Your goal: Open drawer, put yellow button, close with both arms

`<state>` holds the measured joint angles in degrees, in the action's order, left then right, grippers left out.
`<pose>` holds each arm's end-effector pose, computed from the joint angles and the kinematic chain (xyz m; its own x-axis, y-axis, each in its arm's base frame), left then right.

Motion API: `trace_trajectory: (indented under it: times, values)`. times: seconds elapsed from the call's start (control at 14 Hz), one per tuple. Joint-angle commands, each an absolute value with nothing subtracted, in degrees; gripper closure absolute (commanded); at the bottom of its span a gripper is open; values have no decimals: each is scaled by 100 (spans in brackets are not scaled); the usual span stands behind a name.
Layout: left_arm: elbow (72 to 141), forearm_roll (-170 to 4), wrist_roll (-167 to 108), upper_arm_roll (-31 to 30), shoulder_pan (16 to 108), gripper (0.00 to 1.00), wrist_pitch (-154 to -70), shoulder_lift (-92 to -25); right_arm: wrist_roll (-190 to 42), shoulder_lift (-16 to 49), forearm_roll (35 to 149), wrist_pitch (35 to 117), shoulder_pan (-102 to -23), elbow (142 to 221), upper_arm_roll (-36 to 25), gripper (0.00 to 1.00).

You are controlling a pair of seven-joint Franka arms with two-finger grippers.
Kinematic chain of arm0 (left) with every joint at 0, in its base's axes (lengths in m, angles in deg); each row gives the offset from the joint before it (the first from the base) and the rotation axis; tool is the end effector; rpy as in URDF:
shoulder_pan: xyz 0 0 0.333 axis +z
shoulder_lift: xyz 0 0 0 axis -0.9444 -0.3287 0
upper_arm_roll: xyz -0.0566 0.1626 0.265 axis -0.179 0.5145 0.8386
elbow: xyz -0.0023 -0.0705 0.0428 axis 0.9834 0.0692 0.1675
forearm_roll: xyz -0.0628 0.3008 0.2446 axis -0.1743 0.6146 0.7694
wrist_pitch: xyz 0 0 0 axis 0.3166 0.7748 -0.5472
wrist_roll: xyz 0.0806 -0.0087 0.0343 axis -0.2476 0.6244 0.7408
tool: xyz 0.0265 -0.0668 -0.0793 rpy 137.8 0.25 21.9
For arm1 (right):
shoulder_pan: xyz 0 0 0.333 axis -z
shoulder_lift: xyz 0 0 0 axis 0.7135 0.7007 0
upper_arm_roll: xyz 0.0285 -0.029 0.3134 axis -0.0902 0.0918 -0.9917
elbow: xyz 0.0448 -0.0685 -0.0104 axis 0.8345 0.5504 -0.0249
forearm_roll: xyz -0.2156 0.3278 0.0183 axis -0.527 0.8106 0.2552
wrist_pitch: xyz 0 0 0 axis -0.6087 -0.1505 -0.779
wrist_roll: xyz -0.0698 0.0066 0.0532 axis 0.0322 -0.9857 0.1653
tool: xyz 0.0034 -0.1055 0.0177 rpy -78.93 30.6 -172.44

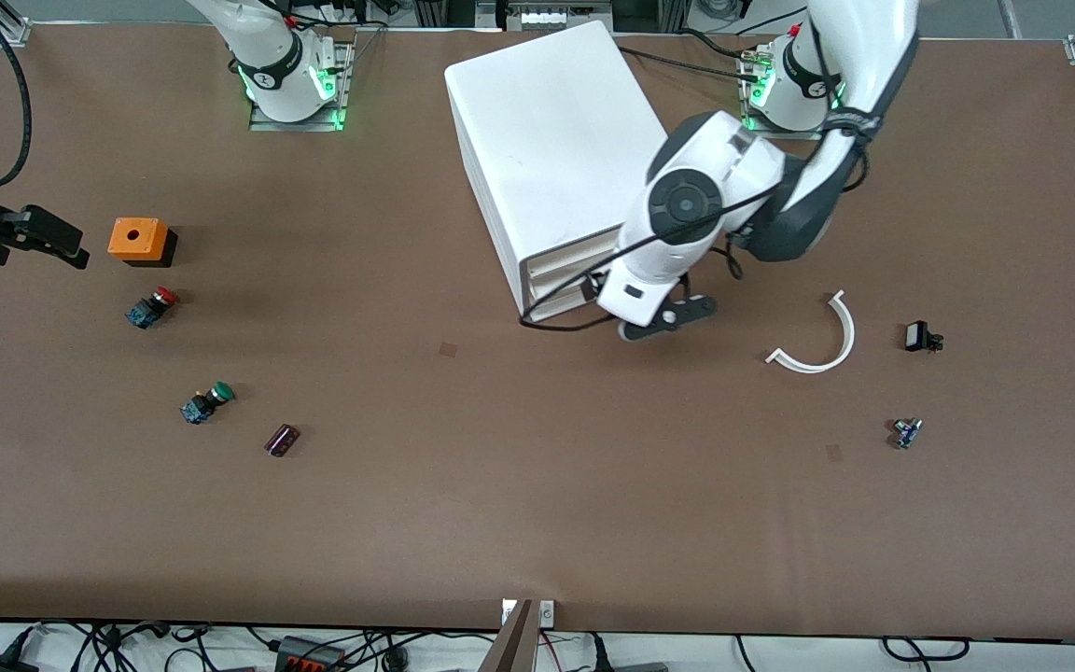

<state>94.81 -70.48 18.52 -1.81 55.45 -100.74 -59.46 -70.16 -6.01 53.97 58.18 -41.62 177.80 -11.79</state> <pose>0.5667 -0.3533 0.3916 0.9312 0.3322 -0.1502 0.3282 -0.9432 -0.0515 0.5696 -0.0346 0.5780 0.9994 -0.0325 0.0128 -0.0327 -0.9993 0.0205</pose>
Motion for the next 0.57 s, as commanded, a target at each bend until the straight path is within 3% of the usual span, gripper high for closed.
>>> trace_trajectory:
  times: [0.0,0.36,0.5]
  values:
    - [8813,-6440,1151,-222,5849,0,-9357,-5893,-7137,-774,5348,5765,-4104,17888,-1196,0]
    - [8127,-6394,-879,-292,6939,0,-8407,-5763,-7128,-774,5348,5738,-4104,17862,-1196,0]
    - [8194,-6491,-1495,-239,7142,0,-8370,-5482,-7075,-774,5357,5738,-4112,17853,-1196,0]
